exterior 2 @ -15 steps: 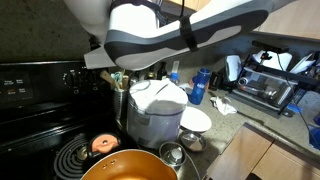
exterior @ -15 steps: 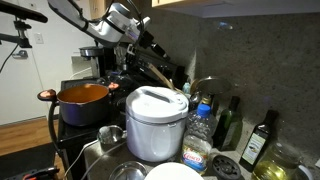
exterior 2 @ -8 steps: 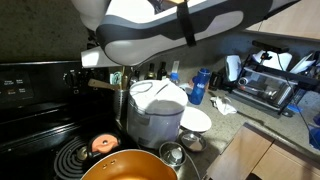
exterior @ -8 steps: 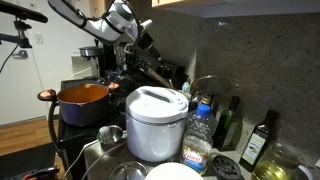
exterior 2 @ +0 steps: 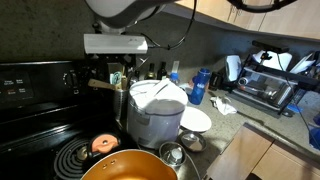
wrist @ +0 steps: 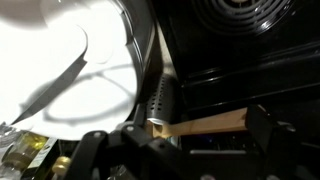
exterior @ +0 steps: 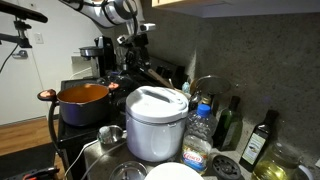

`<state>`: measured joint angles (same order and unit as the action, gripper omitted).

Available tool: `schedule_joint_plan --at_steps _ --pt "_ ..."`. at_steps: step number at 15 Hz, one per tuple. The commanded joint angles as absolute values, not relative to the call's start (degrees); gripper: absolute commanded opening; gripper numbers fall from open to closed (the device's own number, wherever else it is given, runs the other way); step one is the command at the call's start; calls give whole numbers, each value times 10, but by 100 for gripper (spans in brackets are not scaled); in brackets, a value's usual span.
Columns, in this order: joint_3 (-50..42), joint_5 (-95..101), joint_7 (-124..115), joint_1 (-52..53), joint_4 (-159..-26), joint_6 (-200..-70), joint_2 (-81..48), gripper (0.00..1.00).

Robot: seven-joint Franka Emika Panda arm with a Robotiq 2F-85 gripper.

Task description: Use a wooden spoon to mix in the pot then put the spoon back in the utensil holder

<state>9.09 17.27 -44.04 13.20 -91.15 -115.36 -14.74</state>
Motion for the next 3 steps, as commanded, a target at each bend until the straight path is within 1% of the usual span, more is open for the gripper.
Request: schedule_joint_plan --at_steps 1,2,3 --pt "93 61 -330 119 -887 -1065 -133 100" --pt "81 103 -377 136 -898 -1108 -141 100" --pt "81 83 -357 134 -892 -1089 -139 100"
